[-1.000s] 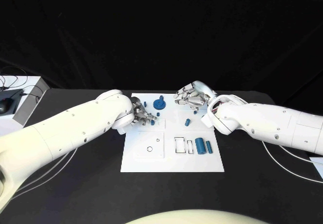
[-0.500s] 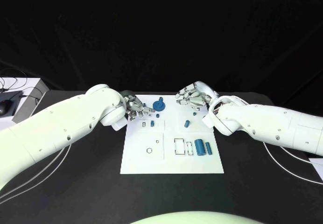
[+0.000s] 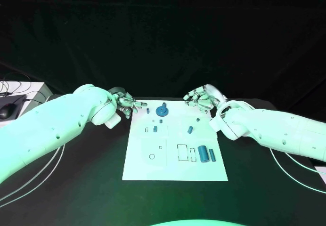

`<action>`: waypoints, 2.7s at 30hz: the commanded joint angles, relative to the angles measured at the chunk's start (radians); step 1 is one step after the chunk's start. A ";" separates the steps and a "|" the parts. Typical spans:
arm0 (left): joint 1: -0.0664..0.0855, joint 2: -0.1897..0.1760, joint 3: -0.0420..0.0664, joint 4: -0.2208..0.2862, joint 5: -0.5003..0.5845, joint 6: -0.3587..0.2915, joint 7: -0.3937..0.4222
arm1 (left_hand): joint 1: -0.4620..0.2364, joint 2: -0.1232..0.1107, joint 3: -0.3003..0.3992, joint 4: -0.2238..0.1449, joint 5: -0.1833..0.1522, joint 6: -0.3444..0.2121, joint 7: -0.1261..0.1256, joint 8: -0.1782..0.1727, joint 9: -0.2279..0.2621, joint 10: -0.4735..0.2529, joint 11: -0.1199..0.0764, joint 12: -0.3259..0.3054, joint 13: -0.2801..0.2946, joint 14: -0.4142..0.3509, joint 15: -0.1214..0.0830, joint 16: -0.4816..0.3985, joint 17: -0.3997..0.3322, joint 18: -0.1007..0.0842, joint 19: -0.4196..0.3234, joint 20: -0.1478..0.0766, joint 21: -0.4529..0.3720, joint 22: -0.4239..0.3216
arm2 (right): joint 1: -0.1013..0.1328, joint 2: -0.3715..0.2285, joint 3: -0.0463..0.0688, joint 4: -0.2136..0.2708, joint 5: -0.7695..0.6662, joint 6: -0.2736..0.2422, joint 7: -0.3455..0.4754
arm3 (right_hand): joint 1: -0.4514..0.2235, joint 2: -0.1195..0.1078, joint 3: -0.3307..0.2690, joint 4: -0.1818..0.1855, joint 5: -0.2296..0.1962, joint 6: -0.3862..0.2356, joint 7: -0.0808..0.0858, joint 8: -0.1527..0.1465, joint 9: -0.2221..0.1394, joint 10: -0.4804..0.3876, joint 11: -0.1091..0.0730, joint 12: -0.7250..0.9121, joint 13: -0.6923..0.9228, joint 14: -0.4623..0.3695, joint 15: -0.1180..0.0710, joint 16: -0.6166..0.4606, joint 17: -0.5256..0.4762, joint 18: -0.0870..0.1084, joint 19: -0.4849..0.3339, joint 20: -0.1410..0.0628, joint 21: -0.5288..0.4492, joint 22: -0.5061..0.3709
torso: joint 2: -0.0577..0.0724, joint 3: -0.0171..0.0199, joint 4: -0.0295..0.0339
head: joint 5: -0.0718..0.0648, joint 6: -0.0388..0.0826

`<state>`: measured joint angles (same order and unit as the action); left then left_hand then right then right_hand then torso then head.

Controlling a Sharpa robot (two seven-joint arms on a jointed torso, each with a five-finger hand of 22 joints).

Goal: Assemble the parts on the task board

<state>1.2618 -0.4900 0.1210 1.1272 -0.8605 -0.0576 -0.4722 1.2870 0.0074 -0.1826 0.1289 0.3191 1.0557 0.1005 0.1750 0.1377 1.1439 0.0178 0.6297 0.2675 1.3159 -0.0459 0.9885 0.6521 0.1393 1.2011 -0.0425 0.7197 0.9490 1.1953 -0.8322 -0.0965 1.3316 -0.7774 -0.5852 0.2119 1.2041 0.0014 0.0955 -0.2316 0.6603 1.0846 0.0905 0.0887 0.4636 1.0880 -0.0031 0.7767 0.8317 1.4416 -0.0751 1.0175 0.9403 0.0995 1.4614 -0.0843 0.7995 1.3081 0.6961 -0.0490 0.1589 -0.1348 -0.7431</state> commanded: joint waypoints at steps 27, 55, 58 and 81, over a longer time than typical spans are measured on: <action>0.029 0.210 -0.032 -0.359 -0.112 0.100 -0.003 | -0.081 -0.106 0.038 0.141 -0.015 -0.081 -0.039 0.318 0.232 -0.024 -0.032 0.262 0.203 0.068 -0.026 0.125 0.162 0.009 0.056 -0.012 0.230 0.176 | 0.014 0.026 0.006 -0.022 0.023 -0.018 0.030 | 0.007 -0.005 0.001 0.003 0.004 0.000 0.008 -0.004 -0.002 -0.006 0.000 -0.001 -0.003 0.001 0.001 -0.002 0.000 0.004 0.062 -0.004 0.003 0.103 | 0.038 -0.0085 -0.0044 | 0.029 0.049; 0.039 0.250 -0.046 -0.374 -0.073 0.087 0.013 | -0.080 -0.047 0.013 0.080 -0.005 -0.074 -0.045 0.281 0.373 -0.017 -0.036 0.251 0.234 0.077 -0.030 0.127 0.201 0.005 0.058 -0.015 0.258 0.186 | 0.017 0.035 0.007 -0.014 0.012 -0.012 0.023 | 0.007 -0.006 0.010 -0.002 0.015 0.002 0.008 -0.003 -0.002 -0.005 -0.001 -0.001 -0.004 0.001 0.000 -0.001 0.002 0.004 0.062 -0.005 0.006 0.104 | 0.053 -0.0123 -0.0107 | 0.022 0.059; 0.039 0.253 -0.046 -0.378 -0.073 0.088 0.013 | -0.069 -0.030 0.009 0.056 -0.004 -0.074 -0.046 0.285 0.382 -0.017 -0.037 0.252 0.236 0.077 -0.031 0.127 0.202 0.004 0.058 -0.015 0.262 0.187 | 0.018 0.035 0.007 -0.011 0.011 -0.012 0.023 | 0.007 -0.006 0.010 -0.002 0.015 0.002 0.008 -0.003 -0.002 -0.005 -0.001 -0.001 -0.004 0.001 0.000 -0.001 0.002 0.004 0.062 -0.005 0.006 0.104 | 0.057 -0.0123 -0.0133 | 0.023 0.061; 0.039 0.258 -0.047 -0.392 -0.067 0.076 0.007 | -0.057 -0.003 0.002 0.029 -0.003 -0.070 -0.051 0.293 0.402 -0.013 -0.041 0.254 0.239 0.079 -0.033 0.131 0.209 0.002 0.063 -0.017 0.274 0.194 | 0.024 0.032 0.008 0.001 0.006 -0.010 0.021 | 0.007 -0.006 0.010 -0.002 0.015 0.002 0.008 -0.003 -0.002 -0.005 -0.001 -0.001 -0.004 0.001 0.000 -0.001 0.002 0.004 0.062 -0.005 0.006 0.104 | 0.061 -0.0136 -0.0131 | 0.016 0.056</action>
<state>1.2996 -0.2357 0.0741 0.7349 -0.9353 0.0221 -0.4693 1.2303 -0.0040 -0.1813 0.1642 0.3114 0.9829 0.0512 0.4647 0.5397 1.1297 -0.0181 0.8851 0.5054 1.3865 -0.0786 1.1143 0.8600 0.1530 1.2581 -0.0605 0.9903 1.1418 1.2185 -0.7997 -0.0895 1.3307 -0.7607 -0.6018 0.2264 1.2041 0.0014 0.0997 -0.2359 0.6701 1.0845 0.0902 0.0887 0.4626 1.0899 -0.0012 0.7767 0.8288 1.4416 -0.0751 1.0175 0.9409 0.0995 1.4614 -0.0843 0.7995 1.3078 0.7576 -0.0623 0.1449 -0.1172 -0.6859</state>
